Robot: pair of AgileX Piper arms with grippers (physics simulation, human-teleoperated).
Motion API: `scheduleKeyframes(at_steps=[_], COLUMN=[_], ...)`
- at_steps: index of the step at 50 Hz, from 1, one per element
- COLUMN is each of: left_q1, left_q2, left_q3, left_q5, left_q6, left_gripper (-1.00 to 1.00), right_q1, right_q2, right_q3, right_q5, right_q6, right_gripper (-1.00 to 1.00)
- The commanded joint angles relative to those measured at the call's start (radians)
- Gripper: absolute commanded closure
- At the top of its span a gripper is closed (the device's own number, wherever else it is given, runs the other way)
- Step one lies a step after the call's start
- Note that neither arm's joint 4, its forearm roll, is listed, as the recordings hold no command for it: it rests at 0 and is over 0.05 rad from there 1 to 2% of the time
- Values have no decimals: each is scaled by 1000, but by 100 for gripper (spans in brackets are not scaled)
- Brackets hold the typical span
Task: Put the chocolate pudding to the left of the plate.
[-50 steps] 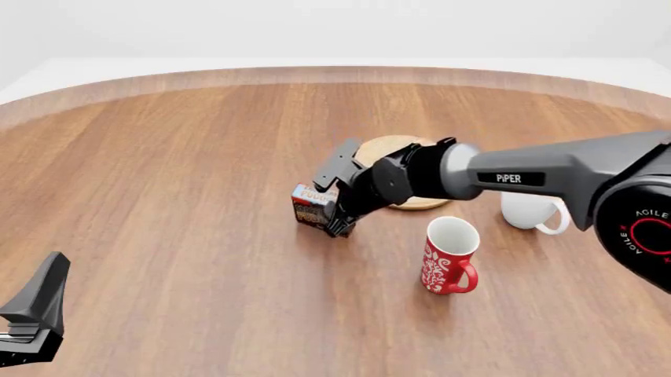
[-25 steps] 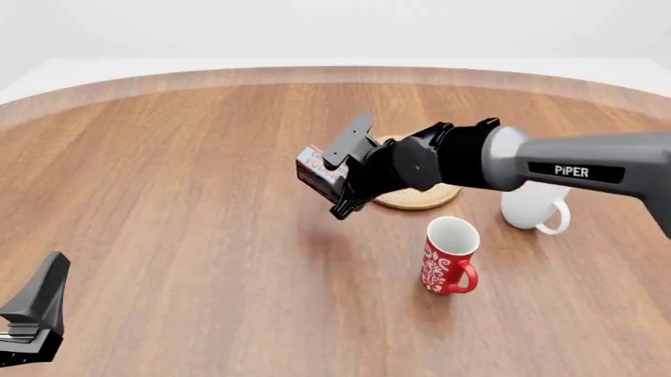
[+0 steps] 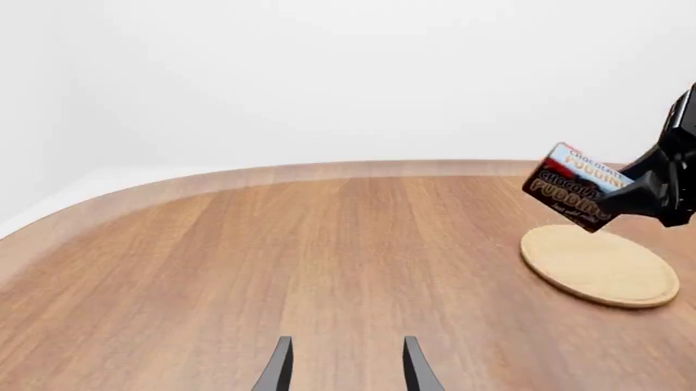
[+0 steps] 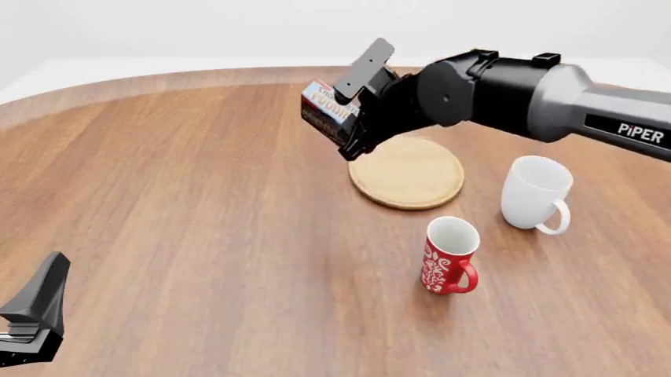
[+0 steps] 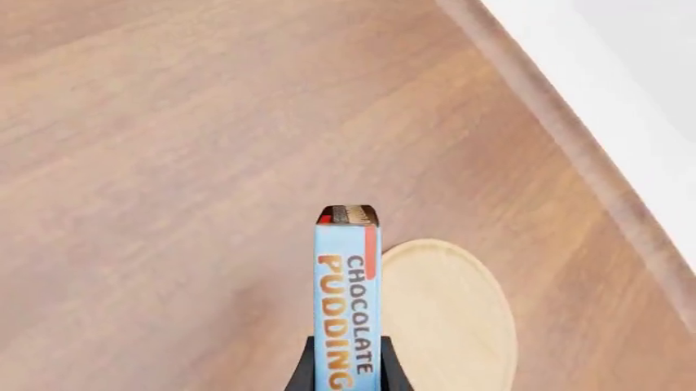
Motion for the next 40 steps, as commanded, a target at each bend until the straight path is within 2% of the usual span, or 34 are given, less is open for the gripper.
scheduleKeyframes(at_steps=[1,10,27,32,40], left_q1=[0,0,0,0,0], left_q2=[0,0,0,0,0], left_q3=[0,0,0,0,0], left_q5=[0,0,0,0,0], left_q6=[0,0,0,0,0], left_gripper=[-100,-100,-100,-100,-100], right_q1=[-8,-20,-30,-29,-37], right_q2=[55,158,344,435,529], right_q3=[-184,-346,-562,-680,-801], right_q5=[107,184,247,285,332], right_q6=[-6,-34,-39,-35,-36], right_gripper=[100,100,100,100,100])
